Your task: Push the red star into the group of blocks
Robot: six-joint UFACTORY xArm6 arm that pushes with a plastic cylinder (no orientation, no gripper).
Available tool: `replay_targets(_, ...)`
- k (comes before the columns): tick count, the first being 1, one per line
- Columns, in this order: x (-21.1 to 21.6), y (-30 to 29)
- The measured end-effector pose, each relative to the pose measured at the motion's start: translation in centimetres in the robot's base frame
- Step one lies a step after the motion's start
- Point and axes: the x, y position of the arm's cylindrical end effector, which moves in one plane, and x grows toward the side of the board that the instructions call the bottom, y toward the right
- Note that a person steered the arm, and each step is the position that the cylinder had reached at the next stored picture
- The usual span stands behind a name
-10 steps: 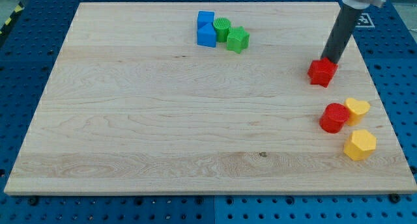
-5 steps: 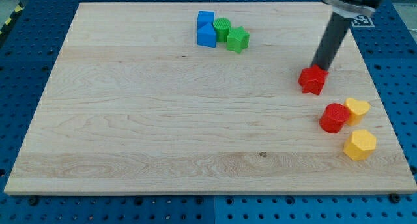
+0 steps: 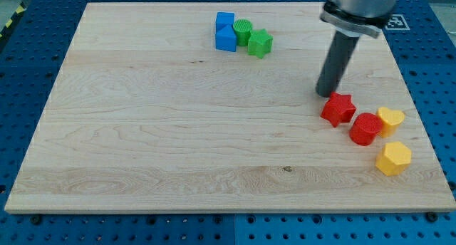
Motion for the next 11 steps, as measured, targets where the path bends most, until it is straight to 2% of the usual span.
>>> replay_targets(1, 1.0, -2.9)
replay_targets(2, 1.2, -2.5)
replay_targets(4, 2.8, -1.0)
replay_targets(6, 3.0, 3.5)
replay_targets(9, 4.3, 4.5)
replay_targets(11, -3.1, 1.2)
